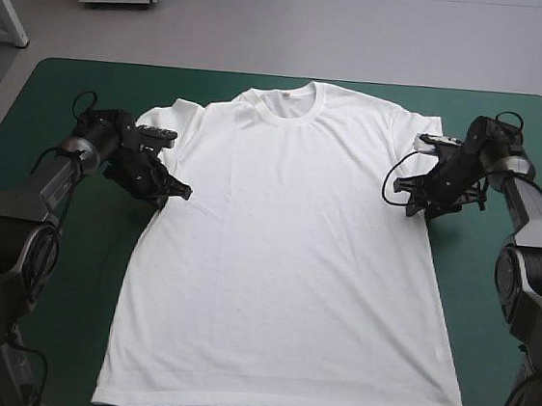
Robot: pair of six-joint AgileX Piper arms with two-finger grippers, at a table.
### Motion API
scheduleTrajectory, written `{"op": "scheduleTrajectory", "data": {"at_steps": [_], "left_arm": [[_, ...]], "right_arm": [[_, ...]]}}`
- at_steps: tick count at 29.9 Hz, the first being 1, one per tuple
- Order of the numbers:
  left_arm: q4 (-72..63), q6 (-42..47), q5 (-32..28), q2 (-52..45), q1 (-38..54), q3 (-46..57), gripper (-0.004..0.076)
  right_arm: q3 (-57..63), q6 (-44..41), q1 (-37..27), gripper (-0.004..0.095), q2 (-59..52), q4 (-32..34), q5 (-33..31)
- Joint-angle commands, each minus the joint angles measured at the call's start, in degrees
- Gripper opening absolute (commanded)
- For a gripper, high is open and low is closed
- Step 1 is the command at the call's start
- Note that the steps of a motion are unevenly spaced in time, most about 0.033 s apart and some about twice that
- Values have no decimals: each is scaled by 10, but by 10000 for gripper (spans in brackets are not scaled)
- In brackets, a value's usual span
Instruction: Fold the cloth
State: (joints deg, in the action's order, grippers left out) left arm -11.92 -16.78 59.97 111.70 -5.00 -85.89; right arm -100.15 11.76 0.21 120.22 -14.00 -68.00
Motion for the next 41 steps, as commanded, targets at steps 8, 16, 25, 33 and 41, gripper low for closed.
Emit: {"op": "scheduleTrajectory", "data": {"at_steps": [8,16,25,33,41], "left_arm": [[7,0,8,-18,-6,-7,-9],[18,0,14,-38,-5,-23,-9],[38,10,59,-94,-5,-86,-9],[46,13,81,-194,-5,-89,-9],[77,15,65,-306,-5,-151,-9]], "right_arm": [[-6,13,0,-15,-9,-52,-19],[-6,13,0,-15,-32,-63,-19],[-6,12,-1,-15,-116,-45,-18],[-6,4,-18,-15,-219,-34,-18],[-6,-1,-58,-15,-306,-57,-15]]}}
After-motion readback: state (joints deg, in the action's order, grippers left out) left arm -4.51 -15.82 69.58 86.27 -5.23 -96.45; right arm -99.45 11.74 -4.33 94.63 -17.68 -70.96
